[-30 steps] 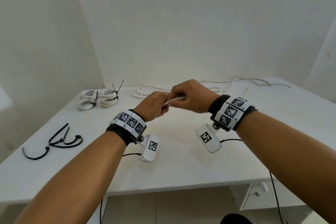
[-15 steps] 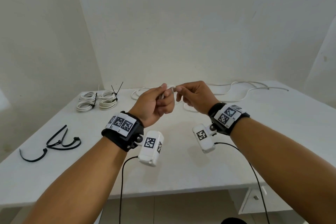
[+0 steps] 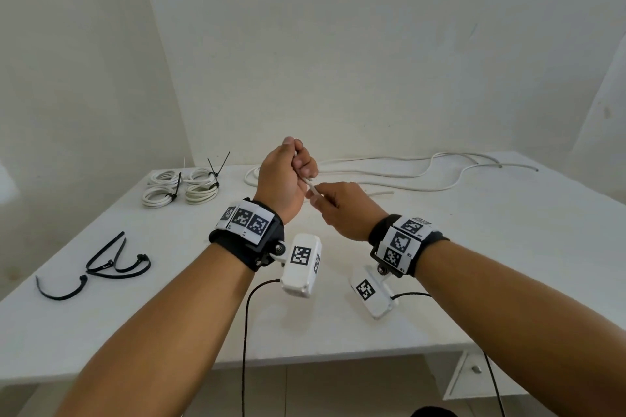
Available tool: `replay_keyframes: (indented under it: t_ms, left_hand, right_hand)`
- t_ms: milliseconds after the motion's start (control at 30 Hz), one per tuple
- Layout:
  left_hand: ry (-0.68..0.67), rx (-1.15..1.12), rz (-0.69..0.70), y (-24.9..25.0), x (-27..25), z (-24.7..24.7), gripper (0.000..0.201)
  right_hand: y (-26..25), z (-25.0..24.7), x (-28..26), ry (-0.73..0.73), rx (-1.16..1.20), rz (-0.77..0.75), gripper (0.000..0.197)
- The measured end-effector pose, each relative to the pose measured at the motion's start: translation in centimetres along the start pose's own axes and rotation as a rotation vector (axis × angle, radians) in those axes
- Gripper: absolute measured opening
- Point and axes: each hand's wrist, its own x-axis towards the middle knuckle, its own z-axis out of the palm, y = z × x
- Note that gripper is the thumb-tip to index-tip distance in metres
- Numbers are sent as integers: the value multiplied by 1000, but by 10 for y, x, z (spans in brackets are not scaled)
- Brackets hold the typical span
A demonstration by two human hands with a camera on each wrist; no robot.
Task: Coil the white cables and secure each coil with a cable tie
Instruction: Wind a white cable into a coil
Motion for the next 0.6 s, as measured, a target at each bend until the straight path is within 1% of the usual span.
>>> replay_keyframes:
  t_ms: [133, 200, 233, 267, 333, 433, 500, 600]
  left_hand:
    - [125, 54, 63, -1, 12, -9, 34]
    - [159, 167, 108, 1, 16, -12, 33]
    - [159, 264, 134, 1, 16, -13, 33]
    - [139, 383, 157, 1, 16, -14, 32]
    - [57, 637, 181, -2, 14, -16, 30]
    - [-145, 1003, 221, -10, 14, -22, 25]
    - [-229, 1230, 223, -14, 16, -30, 26]
    - [-294, 1342, 159, -17, 17, -41, 28]
  right_hand:
    - [-1, -1, -2, -55, -111, -20, 32]
    - [-5, -2, -3, -70, -130, -37, 31]
    - [-7, -3, -3, -80, -141, -45, 31]
    - [-8, -3, -4, -90, -150, -51, 31]
    - [-10, -5, -4, -96, -165, -59, 31]
    - [-11, -10, -6, -80, -208, -88, 30]
    - [-11, -15, -8, -69, -240, -106, 27]
    - [-10, -27, -9, -57, -278, -135, 20]
